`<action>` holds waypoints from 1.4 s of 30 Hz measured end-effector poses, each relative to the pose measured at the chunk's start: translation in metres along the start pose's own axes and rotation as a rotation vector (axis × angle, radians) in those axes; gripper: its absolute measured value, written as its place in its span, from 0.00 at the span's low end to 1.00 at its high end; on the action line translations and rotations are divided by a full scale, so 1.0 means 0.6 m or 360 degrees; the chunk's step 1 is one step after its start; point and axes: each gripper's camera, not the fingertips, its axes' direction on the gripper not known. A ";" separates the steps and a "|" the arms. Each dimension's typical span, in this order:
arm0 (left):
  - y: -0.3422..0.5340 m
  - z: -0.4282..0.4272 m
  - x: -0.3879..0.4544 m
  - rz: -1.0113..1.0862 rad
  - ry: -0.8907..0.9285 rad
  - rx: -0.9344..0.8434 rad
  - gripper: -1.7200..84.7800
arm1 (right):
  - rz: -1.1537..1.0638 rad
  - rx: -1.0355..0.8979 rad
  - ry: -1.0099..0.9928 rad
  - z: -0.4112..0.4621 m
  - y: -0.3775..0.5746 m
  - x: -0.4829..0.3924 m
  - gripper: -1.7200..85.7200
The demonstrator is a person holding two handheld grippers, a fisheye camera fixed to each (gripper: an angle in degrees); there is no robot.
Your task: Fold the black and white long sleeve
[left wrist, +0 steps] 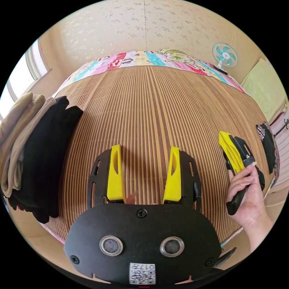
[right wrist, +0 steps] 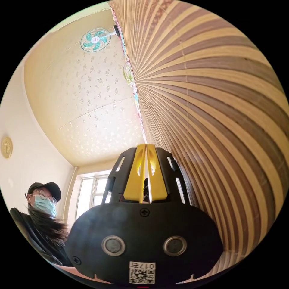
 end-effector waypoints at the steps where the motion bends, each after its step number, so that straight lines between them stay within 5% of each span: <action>1: 0.000 -0.002 0.003 -0.0001 0.0002 0.0000 0.26 | 0.0013 -0.0019 -0.0012 0.002 0.006 0.004 0.02; 7: 0.004 -0.024 0.041 0.0000 -0.0002 -0.0008 0.26 | -0.0121 -0.0285 0.0056 0.026 0.080 0.006 0.02; 14: 0.013 -0.056 0.082 -0.0001 0.0005 0.0002 0.26 | -0.1189 -0.0499 0.1455 0.097 0.260 -0.153 0.02; 17: 0.008 -0.069 0.097 -0.0029 0.0028 -0.0037 0.26 | -0.1729 -0.0420 0.1738 0.134 0.372 -0.204 0.03; 20: 0.006 -0.108 0.097 -0.0029 0.0098 -0.0134 0.15 | -0.1976 -0.0286 0.1736 0.165 0.461 -0.243 0.03; 26: 0.079 -0.432 -0.077 -0.0296 0.0398 0.0490 0.17 | -0.2311 0.0037 0.1635 0.239 0.656 -0.333 0.02; 34: 0.181 -0.826 -0.416 -0.0321 -0.0074 0.1113 0.19 | -0.2566 -0.0003 0.1157 0.316 0.878 -0.426 0.02; 42: 0.288 -0.786 -0.727 -0.1131 -0.0187 0.0390 0.19 | -0.2376 -0.0259 0.1003 0.375 1.011 -0.440 0.02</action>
